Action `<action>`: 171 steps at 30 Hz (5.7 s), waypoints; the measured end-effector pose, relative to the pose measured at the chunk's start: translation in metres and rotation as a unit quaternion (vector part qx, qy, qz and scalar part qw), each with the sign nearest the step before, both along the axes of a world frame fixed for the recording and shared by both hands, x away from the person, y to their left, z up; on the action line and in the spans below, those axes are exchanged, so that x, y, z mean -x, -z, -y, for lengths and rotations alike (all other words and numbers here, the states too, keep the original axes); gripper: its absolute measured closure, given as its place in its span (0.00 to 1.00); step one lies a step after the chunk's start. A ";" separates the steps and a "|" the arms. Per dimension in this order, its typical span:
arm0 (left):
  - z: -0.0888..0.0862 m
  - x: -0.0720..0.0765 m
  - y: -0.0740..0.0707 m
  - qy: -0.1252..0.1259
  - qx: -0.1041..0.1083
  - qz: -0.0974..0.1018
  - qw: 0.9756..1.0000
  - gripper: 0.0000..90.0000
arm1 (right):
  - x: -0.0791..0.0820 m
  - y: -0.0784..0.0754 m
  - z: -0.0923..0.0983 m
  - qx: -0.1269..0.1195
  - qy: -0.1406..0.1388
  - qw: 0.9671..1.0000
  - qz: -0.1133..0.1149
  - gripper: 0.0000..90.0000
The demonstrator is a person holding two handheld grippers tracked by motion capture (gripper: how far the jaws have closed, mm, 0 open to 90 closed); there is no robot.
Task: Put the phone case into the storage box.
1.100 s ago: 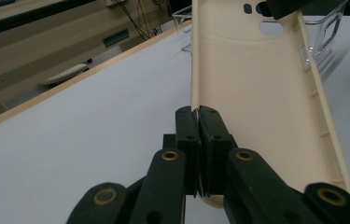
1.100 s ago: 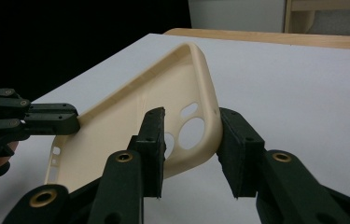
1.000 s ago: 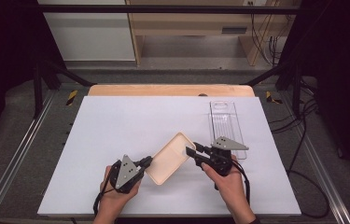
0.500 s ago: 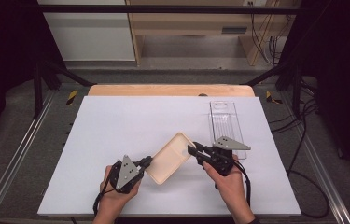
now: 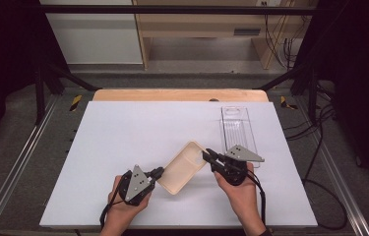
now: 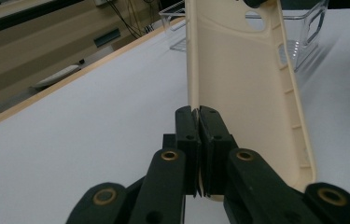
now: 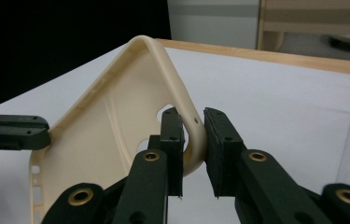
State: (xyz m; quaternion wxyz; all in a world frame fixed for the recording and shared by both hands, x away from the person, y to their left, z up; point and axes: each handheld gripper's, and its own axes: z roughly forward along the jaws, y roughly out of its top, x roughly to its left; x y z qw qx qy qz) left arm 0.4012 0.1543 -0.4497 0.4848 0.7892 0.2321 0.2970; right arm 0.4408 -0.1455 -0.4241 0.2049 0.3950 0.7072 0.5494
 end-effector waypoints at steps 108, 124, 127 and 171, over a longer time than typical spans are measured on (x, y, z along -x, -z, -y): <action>-0.113 -0.013 0.015 -0.138 0.121 -0.020 0.983 0.05 | -0.090 -0.151 0.121 0.130 0.095 0.981 0.106 0.87; -0.107 -0.008 0.017 -0.134 0.113 -0.015 0.984 0.03 | -0.108 -0.128 0.139 0.164 0.124 0.974 0.095 0.87; -0.106 -0.009 0.018 -0.132 0.110 -0.017 0.985 0.03 | -0.112 -0.125 0.142 0.175 0.127 0.972 0.090 0.87; -0.109 -0.015 0.018 -0.128 0.112 -0.014 0.985 0.04 | -0.180 -0.063 0.103 0.272 0.122 0.954 0.043 0.87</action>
